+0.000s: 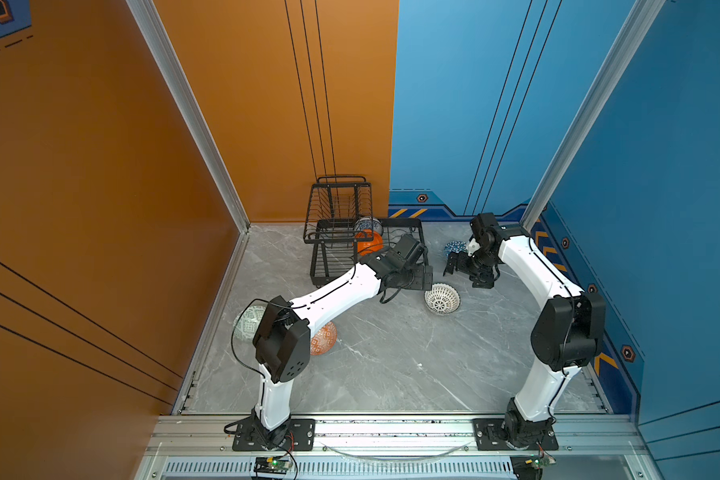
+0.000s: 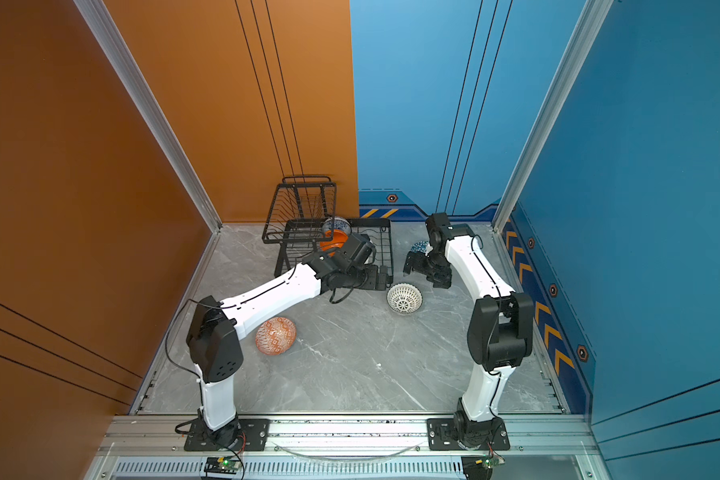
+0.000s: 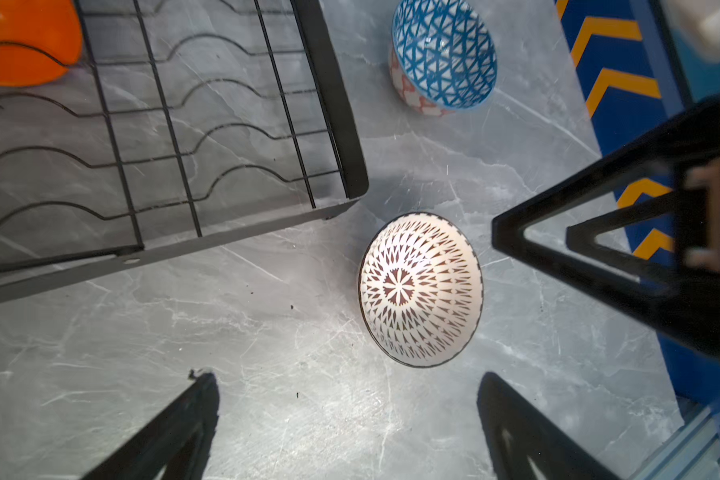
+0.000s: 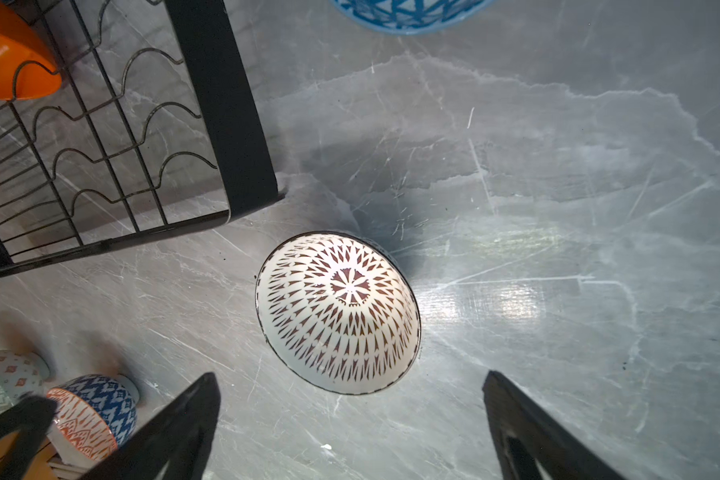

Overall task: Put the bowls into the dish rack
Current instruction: 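Drag the white bowl toward the rack with the right gripper while left gripper reaches, then grasp the white bowl's rim with the left gripper while the right gripper withdraws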

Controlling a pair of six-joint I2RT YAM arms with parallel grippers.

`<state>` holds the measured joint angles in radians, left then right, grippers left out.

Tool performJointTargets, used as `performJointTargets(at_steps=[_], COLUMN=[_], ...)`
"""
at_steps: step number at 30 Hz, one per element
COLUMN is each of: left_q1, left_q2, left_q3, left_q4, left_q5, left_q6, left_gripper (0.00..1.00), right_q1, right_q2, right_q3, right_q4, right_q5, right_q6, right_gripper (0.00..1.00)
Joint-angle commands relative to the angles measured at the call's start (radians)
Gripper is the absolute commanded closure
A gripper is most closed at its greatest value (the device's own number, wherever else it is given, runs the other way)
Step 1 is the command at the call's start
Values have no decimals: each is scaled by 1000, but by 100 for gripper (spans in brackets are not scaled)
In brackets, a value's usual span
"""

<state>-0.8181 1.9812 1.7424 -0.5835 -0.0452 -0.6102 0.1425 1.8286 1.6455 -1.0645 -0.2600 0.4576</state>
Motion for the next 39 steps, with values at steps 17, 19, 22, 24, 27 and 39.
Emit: performJointTargets(at_steps=[17, 19, 22, 24, 27, 39], left_q1=[-50, -51, -51, -48, -44, -19], left_q2=[275, 286, 310, 332, 354, 379], left_q3=[163, 170, 184, 205, 238, 298], left_q4=[-56, -56, -56, -63, -76, -111], left_q5=[48, 58, 75, 89, 100, 136], left_q6=[-111, -112, -117, -117, -117, -114], left_gripper=[31, 35, 40, 45, 53, 96], right_q1=[-94, -99, -107, -111, -116, -127], right_q2=[-122, -127, -136, -136, -134, -125], right_q3=[-86, -90, -101, -102, -102, -82], right_q4=[42, 42, 46, 47, 53, 73], right_q5=[8, 8, 10, 6, -1, -14], right_q6=[112, 111, 114, 117, 126, 147], right_gripper=[0, 0, 0, 0, 0, 0])
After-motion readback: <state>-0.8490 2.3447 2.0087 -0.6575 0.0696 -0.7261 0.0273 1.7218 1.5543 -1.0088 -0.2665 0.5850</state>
